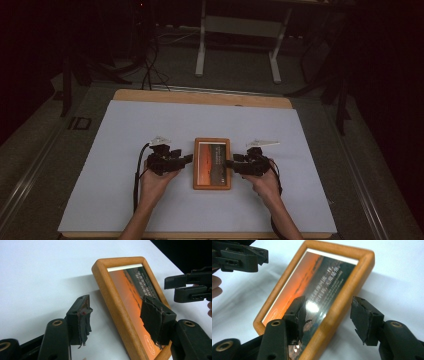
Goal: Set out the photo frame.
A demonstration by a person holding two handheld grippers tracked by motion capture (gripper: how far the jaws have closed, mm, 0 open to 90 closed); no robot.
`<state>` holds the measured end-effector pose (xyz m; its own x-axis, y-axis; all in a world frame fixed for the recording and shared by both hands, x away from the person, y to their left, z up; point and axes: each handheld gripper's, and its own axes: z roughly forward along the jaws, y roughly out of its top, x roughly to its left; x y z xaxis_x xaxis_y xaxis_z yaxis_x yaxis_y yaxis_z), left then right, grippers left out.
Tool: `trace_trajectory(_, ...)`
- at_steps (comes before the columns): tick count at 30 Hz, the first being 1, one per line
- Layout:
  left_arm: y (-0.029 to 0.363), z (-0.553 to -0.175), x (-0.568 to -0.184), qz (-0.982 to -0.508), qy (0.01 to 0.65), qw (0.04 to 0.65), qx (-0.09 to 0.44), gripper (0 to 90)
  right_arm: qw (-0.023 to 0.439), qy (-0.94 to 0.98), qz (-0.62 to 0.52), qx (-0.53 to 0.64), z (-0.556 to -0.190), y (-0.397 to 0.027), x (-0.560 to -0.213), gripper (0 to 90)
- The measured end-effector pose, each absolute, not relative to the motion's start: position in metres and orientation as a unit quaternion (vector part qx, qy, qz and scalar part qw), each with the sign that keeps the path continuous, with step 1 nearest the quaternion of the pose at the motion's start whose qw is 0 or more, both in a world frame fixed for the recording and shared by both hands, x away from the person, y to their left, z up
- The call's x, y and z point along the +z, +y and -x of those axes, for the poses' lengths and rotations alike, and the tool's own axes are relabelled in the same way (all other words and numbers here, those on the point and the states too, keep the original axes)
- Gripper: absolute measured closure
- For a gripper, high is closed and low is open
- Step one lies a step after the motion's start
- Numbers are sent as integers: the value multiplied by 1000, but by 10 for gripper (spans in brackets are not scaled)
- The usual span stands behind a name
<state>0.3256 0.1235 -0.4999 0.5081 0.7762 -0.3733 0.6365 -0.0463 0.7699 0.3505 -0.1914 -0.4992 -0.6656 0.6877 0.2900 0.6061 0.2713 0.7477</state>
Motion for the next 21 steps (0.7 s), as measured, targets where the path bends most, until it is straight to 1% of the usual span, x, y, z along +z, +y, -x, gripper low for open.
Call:
trace_trajectory(2,123,-324,-498,-720,489,487,73,414,57,797,-401,448,-350,-191,-496,468)
trace_trajectory(5,124,-324,-496,-724,486,484,75,435,58,797,-398,450,-349,-189,-492,480)
trace_trajectory(9,126,-322,-494,-721,484,491,74,450,82,802,-386,450,-351,-185,-486,497)
trace_trajectory(12,123,-321,-493,-726,479,487,80,446,93,806,-381,443,-358,-180,-487,547)
trace_trajectory(13,122,-320,-493,-727,477,487,80,444,98,806,-381,443,-361,-178,-487,568)
trace_trajectory(15,121,-320,-492,-730,474,485,82,439,108,803,-381,446,-365,-177,-486,640)
trace_trajectory(19,120,-318,-492,-734,471,482,81,437,128,802,-377,444,-374,-176,-486,858)
trace_trajectory(20,120,-318,-491,-734,471,482,80,436,135,803,-375,443,-376,-175,-486,897)
trace_trajectory(21,120,-317,-491,-734,471,483,80,436,142,803,-375,441,-377,-175,-487,900)
